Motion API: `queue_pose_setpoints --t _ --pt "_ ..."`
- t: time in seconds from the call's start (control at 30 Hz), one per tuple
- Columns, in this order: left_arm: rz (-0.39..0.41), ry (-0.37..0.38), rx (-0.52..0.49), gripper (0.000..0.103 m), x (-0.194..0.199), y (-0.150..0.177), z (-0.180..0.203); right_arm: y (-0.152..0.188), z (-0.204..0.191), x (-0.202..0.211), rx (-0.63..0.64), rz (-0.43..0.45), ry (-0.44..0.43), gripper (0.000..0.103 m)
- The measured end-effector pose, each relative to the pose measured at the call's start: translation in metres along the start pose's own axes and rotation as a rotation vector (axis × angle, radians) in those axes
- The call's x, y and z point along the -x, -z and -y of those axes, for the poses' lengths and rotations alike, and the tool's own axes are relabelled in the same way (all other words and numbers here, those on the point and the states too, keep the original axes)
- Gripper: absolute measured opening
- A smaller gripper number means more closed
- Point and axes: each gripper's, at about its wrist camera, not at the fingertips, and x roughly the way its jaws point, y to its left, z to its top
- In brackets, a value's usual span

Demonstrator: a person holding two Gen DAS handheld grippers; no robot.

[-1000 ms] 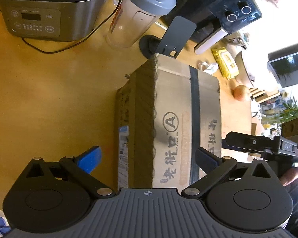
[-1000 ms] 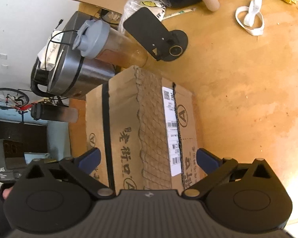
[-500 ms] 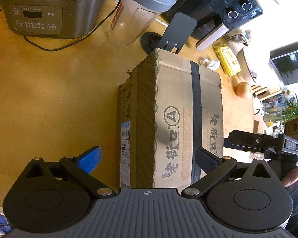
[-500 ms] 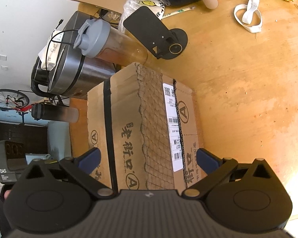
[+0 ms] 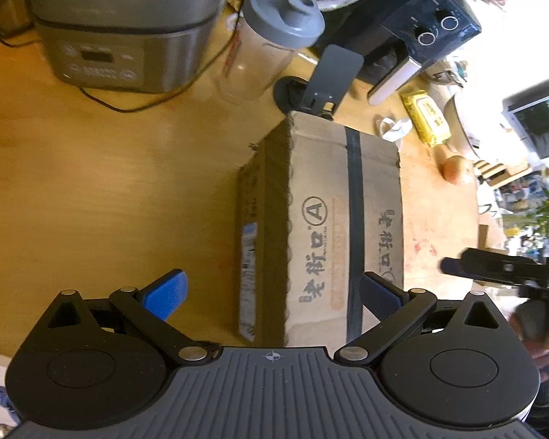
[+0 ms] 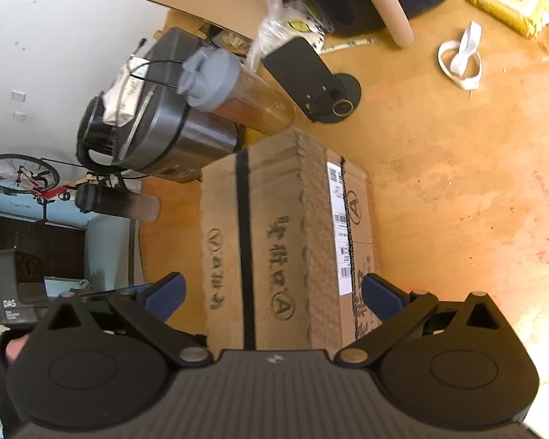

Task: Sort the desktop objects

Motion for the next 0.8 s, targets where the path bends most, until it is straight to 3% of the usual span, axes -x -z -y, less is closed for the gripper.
queue_pose_setpoints --t 0.23,0.53,0.8 --pt "0.030 -0.061 -0.004 0.103 0.036 0.005 -0.004 0.007 -0.020 0.044 0.028 0.027 0.005 0.103" --pt "0.054 -0.044 0.008 0.103 0.068 0.008 -0.008 0.017 -0.027 0.088 0.022 0.075 0.018 0.103" --pt "0.045 -0.032 0.011 0.103 0.070 0.011 -0.007 0.024 -0.028 0.096 0.016 0.084 0.019 0.103"
